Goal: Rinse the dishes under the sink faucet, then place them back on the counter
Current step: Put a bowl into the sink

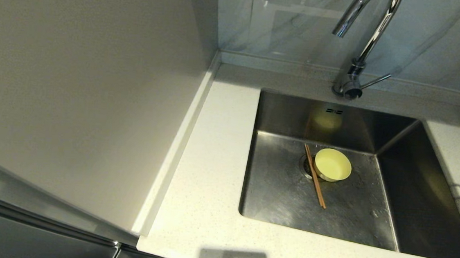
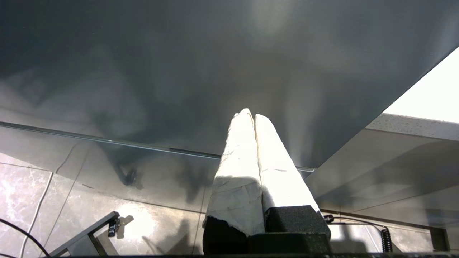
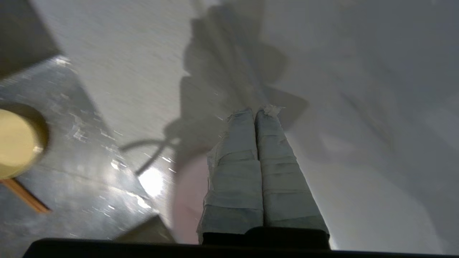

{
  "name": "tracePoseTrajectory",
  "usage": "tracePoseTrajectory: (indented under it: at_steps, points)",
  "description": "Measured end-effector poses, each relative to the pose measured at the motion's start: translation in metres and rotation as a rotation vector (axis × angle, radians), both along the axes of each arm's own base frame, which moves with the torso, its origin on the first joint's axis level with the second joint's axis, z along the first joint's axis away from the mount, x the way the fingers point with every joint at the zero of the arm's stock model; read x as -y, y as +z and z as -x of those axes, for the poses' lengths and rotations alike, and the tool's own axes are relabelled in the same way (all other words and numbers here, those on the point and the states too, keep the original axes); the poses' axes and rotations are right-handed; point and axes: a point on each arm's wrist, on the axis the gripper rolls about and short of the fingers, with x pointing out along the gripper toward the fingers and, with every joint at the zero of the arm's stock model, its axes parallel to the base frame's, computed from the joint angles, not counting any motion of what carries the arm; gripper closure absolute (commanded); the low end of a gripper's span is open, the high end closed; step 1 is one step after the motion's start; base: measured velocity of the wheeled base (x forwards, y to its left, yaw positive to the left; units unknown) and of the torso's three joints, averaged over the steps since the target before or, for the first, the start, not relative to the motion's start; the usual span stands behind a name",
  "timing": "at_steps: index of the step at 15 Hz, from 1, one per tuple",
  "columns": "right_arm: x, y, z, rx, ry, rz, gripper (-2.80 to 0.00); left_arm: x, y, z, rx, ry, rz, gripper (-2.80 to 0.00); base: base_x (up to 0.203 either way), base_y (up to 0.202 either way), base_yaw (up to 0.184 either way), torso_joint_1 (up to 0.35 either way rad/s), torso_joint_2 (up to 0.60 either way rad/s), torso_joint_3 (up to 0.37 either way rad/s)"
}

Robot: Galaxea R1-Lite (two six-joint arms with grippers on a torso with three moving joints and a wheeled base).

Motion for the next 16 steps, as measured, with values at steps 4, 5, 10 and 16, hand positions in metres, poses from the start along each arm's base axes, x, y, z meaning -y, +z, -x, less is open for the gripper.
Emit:
tracePoseTrajectory:
  at_steps: [4,5,10,16]
  points:
    - [-0.002,-0.014,0.031,-0.032,0.070,-0.051,-2.80,0.000,0.000,0.000,0.000,0.000,0.000,0.00,0.000,0.000,0.000,0.000,0.00,0.000]
    - [-0.008,-0.016,0.036,-0.032,0.104,-0.094,-2.80,0.000,0.000,0.000,0.000,0.000,0.000,0.00,0.000,0.000,0.000,0.000,0.00,0.000]
    - [-0.041,-0.031,0.040,-0.060,0.250,-0.228,-2.80,0.000,0.000,0.000,0.000,0.000,0.000,0.00,0.000,0.000,0.000,0.000,0.00,0.000]
    - [-0.038,-0.075,0.001,-0.125,0.239,-0.145,-2.80,0.000,0.000,0.000,0.000,0.000,0.000,0.00,0.000,0.000,0.000,0.000,0.00,0.000]
